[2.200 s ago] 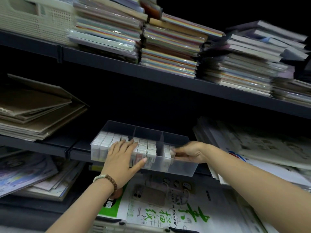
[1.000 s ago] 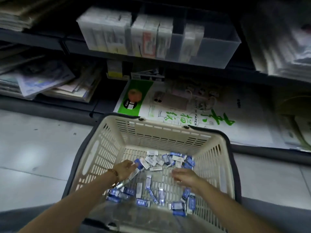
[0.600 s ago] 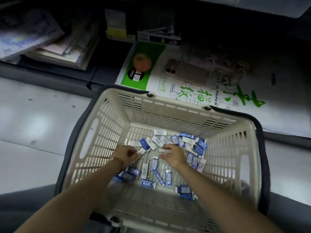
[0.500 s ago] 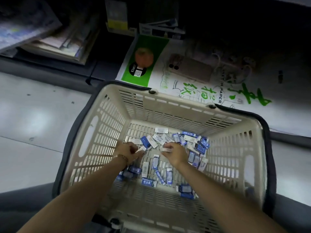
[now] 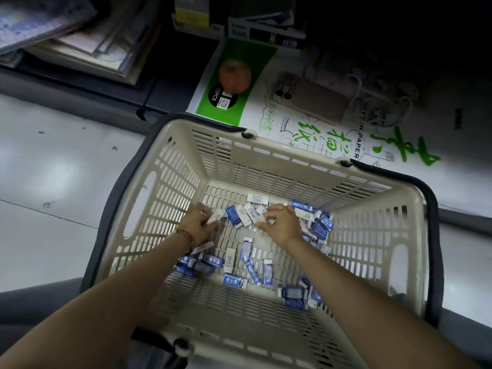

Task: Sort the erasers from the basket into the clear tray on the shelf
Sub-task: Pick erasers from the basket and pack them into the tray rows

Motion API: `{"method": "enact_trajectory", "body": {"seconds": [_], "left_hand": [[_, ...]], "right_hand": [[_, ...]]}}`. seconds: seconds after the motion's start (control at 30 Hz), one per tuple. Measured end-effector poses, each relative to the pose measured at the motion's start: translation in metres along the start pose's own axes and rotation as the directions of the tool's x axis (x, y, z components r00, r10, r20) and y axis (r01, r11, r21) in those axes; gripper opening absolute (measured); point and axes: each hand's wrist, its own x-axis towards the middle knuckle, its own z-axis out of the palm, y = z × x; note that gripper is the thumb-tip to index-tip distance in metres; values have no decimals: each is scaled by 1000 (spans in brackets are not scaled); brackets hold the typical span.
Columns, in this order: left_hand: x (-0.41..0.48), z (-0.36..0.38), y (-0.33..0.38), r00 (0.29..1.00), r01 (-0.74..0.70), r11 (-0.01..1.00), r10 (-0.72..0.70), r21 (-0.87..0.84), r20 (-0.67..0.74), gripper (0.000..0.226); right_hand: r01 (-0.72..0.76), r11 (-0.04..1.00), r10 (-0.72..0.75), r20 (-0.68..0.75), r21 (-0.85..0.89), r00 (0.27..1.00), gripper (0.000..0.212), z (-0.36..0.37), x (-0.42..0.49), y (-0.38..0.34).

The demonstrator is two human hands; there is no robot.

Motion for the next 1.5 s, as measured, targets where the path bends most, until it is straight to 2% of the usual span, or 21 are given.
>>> {"method": "enact_trajectory", "body": {"seconds": [0.13,0.27,0.37,0.47,0.53,0.63,0.73,0.83,0.9,0.97,1.03,1.1,1.2,1.27,1.33,1.4,1.5], "left_hand": [[2,1,4,994,90,965,-72,-245,84,29],[2,7,9,978,208,857,-171,-471,120,24],[2,8,9,966,257,822,-198,-508,168,20],[-1,5,9,960,279,767,-226,-578,164,17],[-3,1,9,957,288,745,-240,-602,161,9],[-8,-6,13,952,306,715,-234,-629,197,10],[-16,-14,29,945,326,667,-237,-670,224,7],[-31,-25,61,922,387,602,-229,-698,314,20],[-43,-36,93,914,391,602,-167,-696,369,27],[-58,-54,132,925,327,650,-70,-686,374,33],[-78,-79,174,932,221,688,59,-691,357,32],[-105,-105,212,926,123,702,173,-701,336,26],[-151,-135,251,891,30,697,306,-716,336,18],[-173,-144,261,872,-35,696,372,-717,318,21],[-186,-150,266,872,-91,681,407,-727,272,15],[-194,-152,268,880,-86,658,402,-748,253,9],[-197,-153,274,883,-99,634,411,-767,226,15]], "right_hand": [[-56,998,56,-21,-19,998,22,9,-9,-7],[-115,988,121,-51,104,991,35,26,-25,-12],[-101,980,112,-51,173,992,16,39,-32,-19],[-120,970,142,-89,213,986,19,41,-31,-22],[-163,956,182,-56,244,982,14,38,-27,-22],[-250,905,271,-13,345,962,16,30,-23,-20],[-324,772,346,65,547,936,36,11,-27,-20],[-299,688,299,117,662,947,32,-24,-37,-30],[-252,666,250,108,703,962,32,-57,-45,-43],[-210,670,169,130,711,977,49,-98,-59,-62],[-149,703,79,132,695,988,53,-144,-80,-87],[-61,717,-6,94,694,996,49,-187,-106,-112],[63,645,-150,45,762,988,24,-231,-145,-139],[125,610,-219,15,782,976,23,-247,-170,-149],[186,585,-267,-30,790,963,25,-258,-188,-156],[212,566,-286,-51,796,957,28,-264,-200,-159],[229,575,-316,-44,786,948,30,-273,-207,-165]]}}
